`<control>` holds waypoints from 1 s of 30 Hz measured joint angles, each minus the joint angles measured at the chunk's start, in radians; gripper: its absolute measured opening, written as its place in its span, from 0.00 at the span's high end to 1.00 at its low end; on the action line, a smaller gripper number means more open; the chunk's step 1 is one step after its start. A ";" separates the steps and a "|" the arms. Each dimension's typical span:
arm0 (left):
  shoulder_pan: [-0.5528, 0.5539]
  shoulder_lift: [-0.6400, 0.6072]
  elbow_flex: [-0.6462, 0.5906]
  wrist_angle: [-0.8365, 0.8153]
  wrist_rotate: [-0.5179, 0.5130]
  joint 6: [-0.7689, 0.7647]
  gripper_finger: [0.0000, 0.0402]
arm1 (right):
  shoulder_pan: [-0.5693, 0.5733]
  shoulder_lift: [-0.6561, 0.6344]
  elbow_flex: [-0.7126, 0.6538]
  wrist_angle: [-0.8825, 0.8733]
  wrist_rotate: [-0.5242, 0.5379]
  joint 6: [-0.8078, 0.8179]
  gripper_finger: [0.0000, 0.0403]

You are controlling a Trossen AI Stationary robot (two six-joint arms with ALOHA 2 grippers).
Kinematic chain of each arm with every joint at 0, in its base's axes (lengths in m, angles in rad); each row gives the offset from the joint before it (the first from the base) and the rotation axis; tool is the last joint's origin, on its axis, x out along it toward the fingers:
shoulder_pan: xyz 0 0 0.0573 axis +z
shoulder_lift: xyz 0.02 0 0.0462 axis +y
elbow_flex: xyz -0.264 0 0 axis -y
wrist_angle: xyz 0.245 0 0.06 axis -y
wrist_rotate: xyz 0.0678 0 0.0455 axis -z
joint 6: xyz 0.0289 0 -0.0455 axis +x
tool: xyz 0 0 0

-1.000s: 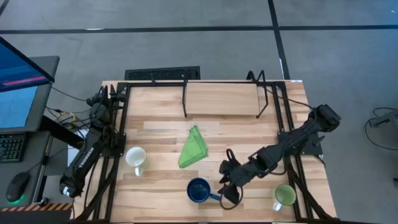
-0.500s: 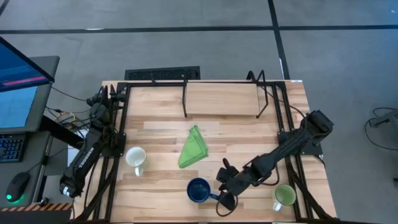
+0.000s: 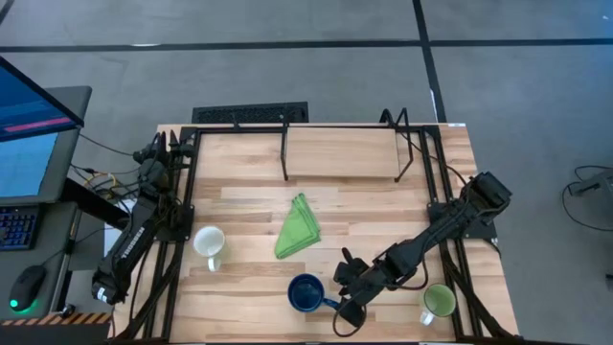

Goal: Stack small to large cups/mugs on shelf
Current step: Put the blue mug on the shelf

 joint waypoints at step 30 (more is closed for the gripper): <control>0.000 0.000 0.000 0.000 0.000 0.000 0.72 | -0.012 0.109 0.000 0.083 -0.052 -0.083 0.34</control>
